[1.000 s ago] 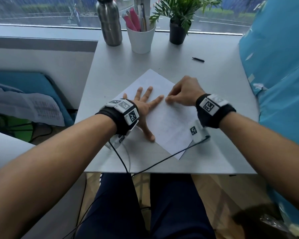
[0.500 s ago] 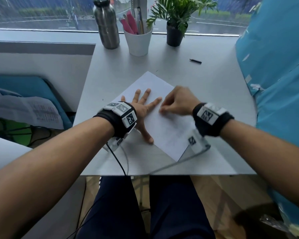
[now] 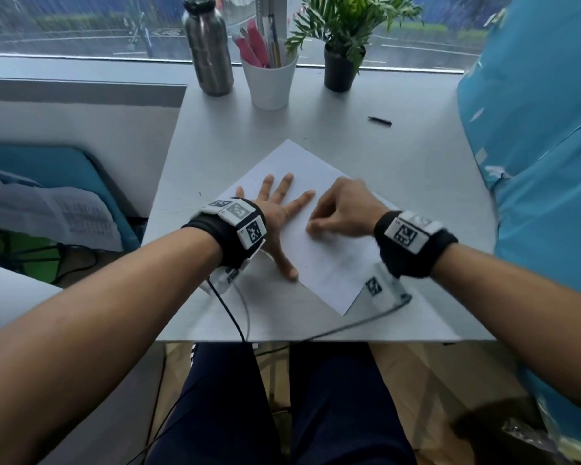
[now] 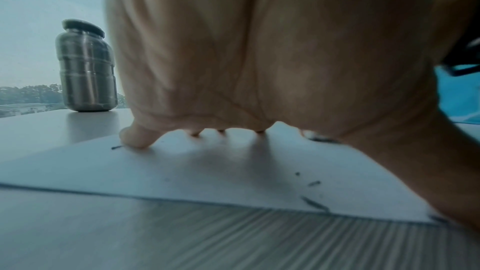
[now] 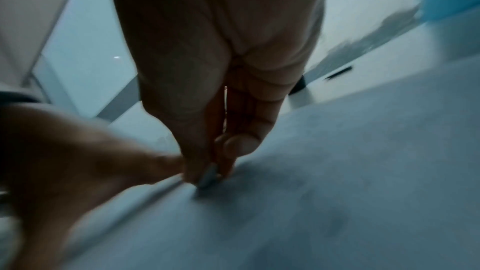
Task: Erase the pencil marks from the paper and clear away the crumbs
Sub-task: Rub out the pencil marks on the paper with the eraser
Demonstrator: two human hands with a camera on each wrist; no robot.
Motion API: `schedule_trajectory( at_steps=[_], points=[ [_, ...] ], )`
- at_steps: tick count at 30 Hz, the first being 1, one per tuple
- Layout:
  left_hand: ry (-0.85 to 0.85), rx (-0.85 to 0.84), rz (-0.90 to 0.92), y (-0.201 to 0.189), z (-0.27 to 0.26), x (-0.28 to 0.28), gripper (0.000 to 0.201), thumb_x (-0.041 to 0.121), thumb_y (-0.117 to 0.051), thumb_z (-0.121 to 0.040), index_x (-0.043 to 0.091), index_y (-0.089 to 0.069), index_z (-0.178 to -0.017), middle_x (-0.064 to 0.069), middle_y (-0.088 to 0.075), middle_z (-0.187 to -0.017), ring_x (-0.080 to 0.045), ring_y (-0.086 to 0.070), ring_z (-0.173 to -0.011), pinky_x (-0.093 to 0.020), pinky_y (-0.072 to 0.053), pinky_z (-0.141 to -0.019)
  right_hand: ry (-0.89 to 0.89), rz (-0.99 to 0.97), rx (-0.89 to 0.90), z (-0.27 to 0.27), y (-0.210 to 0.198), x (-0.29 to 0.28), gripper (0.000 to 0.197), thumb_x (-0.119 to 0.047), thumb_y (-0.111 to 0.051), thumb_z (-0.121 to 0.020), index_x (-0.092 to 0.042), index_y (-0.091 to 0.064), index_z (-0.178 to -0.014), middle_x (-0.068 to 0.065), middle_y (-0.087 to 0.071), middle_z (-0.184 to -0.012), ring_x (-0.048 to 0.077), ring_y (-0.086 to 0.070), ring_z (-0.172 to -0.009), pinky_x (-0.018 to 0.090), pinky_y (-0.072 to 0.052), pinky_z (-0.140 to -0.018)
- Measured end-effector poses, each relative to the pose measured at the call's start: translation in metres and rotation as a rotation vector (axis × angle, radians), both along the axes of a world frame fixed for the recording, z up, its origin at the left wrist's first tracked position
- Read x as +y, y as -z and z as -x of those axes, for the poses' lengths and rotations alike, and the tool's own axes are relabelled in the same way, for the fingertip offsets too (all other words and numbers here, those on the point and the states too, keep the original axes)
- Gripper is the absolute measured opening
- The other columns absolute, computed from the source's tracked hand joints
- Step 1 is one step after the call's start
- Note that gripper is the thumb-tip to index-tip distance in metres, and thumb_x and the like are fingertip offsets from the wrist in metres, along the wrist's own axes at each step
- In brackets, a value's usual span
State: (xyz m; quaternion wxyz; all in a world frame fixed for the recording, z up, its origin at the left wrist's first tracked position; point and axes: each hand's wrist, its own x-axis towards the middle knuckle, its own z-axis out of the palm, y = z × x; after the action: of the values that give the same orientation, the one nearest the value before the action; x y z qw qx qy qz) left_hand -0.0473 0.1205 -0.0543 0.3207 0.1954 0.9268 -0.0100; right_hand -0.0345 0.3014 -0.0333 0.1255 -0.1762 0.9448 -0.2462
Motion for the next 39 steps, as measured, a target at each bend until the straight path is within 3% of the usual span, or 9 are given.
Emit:
schedule_trajectory(
  at_steps=[5, 9, 16, 20, 24, 28, 32, 37, 39],
  points=[
    [-0.003, -0.017, -0.022, -0.005, -0.002, -0.002, 0.161, 0.08, -0.08, -0.024, 0.055, 0.03, -0.139, 0.007, 0.044, -0.15, -0.028, 0.038, -0.14, -0.075, 0.009, -0.105, 0.317, 0.071, 0.033, 0.038, -0.01, 0.041, 0.01, -0.025, -0.085, -0.069, -0.018, -0.079, -0.074, -0.007, -0.07, -0.063, -0.007, -0.057, -0.048, 0.011, -0.048, -0.057],
    [0.004, -0.049, -0.028, -0.014, 0.0, -0.002, 0.151, 0.078, -0.081, -0.036, 0.054, 0.022, -0.144, 0.009, 0.038, -0.154, -0.025, 0.032, -0.143, -0.073, 0.004, -0.109, 0.29, -0.012, 0.013, 0.028, 0.004, 0.05, 0.01, -0.025, -0.083, -0.07, -0.018, -0.079, -0.075, -0.004, -0.073, -0.071, 0.003, -0.063, -0.064, 0.016, -0.049, -0.063],
    [-0.1, 0.062, -0.189, -0.031, 0.005, 0.019, 0.117, 0.074, -0.079, -0.052, 0.036, -0.025, -0.149, 0.001, -0.006, -0.162, -0.019, -0.004, -0.15, -0.059, -0.006, -0.117, 0.29, -0.001, 0.006, 0.033, 0.007, 0.05, 0.007, -0.023, -0.083, -0.071, -0.018, -0.079, -0.074, -0.005, -0.072, -0.071, 0.007, -0.067, -0.071, 0.019, -0.051, -0.066],
    [-0.058, 0.04, -0.209, -0.012, 0.013, 0.025, 0.142, 0.067, -0.087, -0.044, 0.042, -0.003, -0.154, 0.003, 0.018, -0.162, -0.02, 0.017, -0.149, -0.06, 0.007, -0.117, 0.289, -0.016, -0.011, 0.035, 0.004, 0.049, 0.009, -0.021, -0.083, -0.071, -0.016, -0.079, -0.076, -0.002, -0.072, -0.072, 0.009, -0.066, -0.072, 0.024, -0.057, -0.072],
    [-0.017, 0.006, -0.134, -0.003, 0.021, 0.021, 0.153, 0.075, -0.083, -0.036, 0.049, 0.016, -0.149, 0.008, 0.033, -0.157, -0.019, 0.031, -0.144, -0.062, 0.015, -0.113, 0.293, 0.007, 0.019, 0.046, -0.004, 0.042, 0.011, -0.022, -0.084, -0.071, -0.014, -0.079, -0.077, -0.001, -0.072, -0.071, 0.005, -0.065, -0.067, 0.015, -0.052, -0.063],
    [-0.005, 0.015, -0.074, 0.0, 0.025, 0.025, 0.158, 0.08, -0.08, -0.03, 0.048, 0.024, -0.146, 0.008, 0.037, -0.155, -0.021, 0.033, -0.143, -0.068, 0.01, -0.111, 0.288, 0.005, 0.086, 0.031, 0.002, 0.021, 0.009, -0.021, -0.081, -0.07, -0.013, -0.078, -0.073, 0.0, -0.071, -0.071, 0.012, -0.066, -0.067, 0.026, -0.058, -0.069],
    [0.006, 0.015, -0.051, 0.003, 0.025, 0.025, 0.161, 0.083, -0.078, -0.028, 0.048, 0.029, -0.144, 0.009, 0.042, -0.152, -0.021, 0.036, -0.141, -0.069, 0.011, -0.11, 0.007, 0.023, -0.028, -0.009, 0.003, -0.009, 0.005, -0.015, -0.078, -0.071, -0.01, -0.077, -0.071, 0.002, -0.072, -0.068, 0.007, -0.062, -0.057, 0.022, -0.054, -0.063],
    [-0.004, 0.015, -0.081, 0.003, 0.026, 0.025, 0.159, 0.081, -0.079, -0.031, 0.048, 0.027, -0.145, 0.007, 0.04, -0.153, -0.022, 0.036, -0.141, -0.07, 0.013, -0.108, 0.269, 0.041, 0.041, 0.04, -0.005, 0.029, 0.013, -0.024, -0.08, -0.071, -0.013, -0.079, -0.077, 0.0, -0.074, -0.073, 0.007, -0.065, -0.067, 0.019, -0.052, -0.068],
    [-0.007, 0.013, -0.076, 0.003, 0.027, 0.026, 0.159, 0.08, -0.08, -0.031, 0.048, 0.028, -0.144, 0.007, 0.041, -0.153, -0.023, 0.036, -0.141, -0.07, 0.012, -0.108, 0.225, 0.051, 0.056, 0.03, -0.002, 0.021, 0.009, -0.02, -0.079, -0.071, -0.013, -0.079, -0.077, 0.0, -0.074, -0.072, 0.011, -0.067, -0.067, 0.024, -0.056, -0.07]
  ],
)
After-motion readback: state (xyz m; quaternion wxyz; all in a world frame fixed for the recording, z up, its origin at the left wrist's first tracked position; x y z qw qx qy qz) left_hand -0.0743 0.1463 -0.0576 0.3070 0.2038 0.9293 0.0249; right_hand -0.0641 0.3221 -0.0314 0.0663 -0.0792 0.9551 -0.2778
